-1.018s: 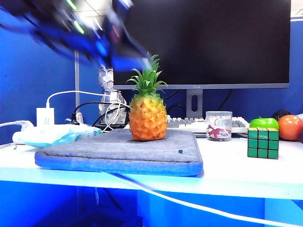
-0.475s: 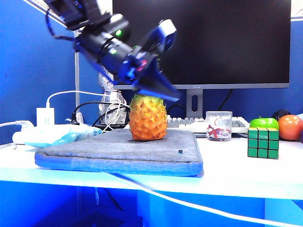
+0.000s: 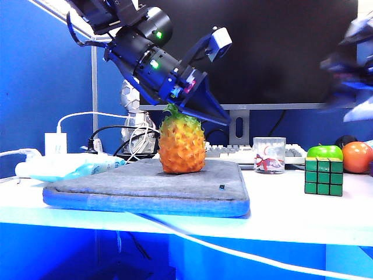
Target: Rotate the Rubik's Cube so that its red face is facing towards you.
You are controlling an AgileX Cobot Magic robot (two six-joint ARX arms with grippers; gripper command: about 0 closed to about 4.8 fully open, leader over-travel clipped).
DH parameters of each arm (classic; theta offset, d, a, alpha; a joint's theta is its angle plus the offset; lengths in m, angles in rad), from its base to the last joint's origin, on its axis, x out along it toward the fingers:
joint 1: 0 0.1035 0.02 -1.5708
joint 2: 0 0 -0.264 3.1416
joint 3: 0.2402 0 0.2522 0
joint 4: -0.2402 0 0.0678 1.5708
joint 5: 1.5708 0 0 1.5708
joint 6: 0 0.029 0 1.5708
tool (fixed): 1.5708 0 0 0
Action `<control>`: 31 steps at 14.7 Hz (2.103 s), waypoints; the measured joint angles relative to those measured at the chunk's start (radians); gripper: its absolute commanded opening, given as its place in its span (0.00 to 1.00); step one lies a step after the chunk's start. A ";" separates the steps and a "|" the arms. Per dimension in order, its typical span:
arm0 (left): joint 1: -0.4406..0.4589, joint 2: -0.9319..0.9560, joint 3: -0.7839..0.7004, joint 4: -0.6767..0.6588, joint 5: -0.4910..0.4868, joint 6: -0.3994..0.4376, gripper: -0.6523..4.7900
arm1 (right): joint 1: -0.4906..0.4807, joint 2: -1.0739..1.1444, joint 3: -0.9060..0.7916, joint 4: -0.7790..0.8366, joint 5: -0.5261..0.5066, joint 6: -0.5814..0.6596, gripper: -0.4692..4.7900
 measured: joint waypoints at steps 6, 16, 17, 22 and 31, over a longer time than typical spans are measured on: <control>-0.001 0.000 0.000 0.016 0.018 -0.021 0.32 | -0.006 0.127 0.135 -0.174 0.002 -0.043 0.08; -0.002 0.000 0.000 0.138 0.055 -0.125 0.32 | -0.004 0.307 0.134 -0.151 -0.048 -0.034 0.08; -0.002 0.000 0.000 0.138 0.055 -0.132 0.32 | -0.004 0.333 0.134 -0.123 -0.048 -0.030 0.08; -0.013 0.000 0.000 0.134 0.055 -0.136 0.32 | -0.005 0.362 0.152 -0.075 0.022 -0.039 0.08; -0.017 0.000 0.000 0.112 0.067 -0.156 0.32 | -0.044 0.506 0.353 -0.150 0.217 -0.144 0.08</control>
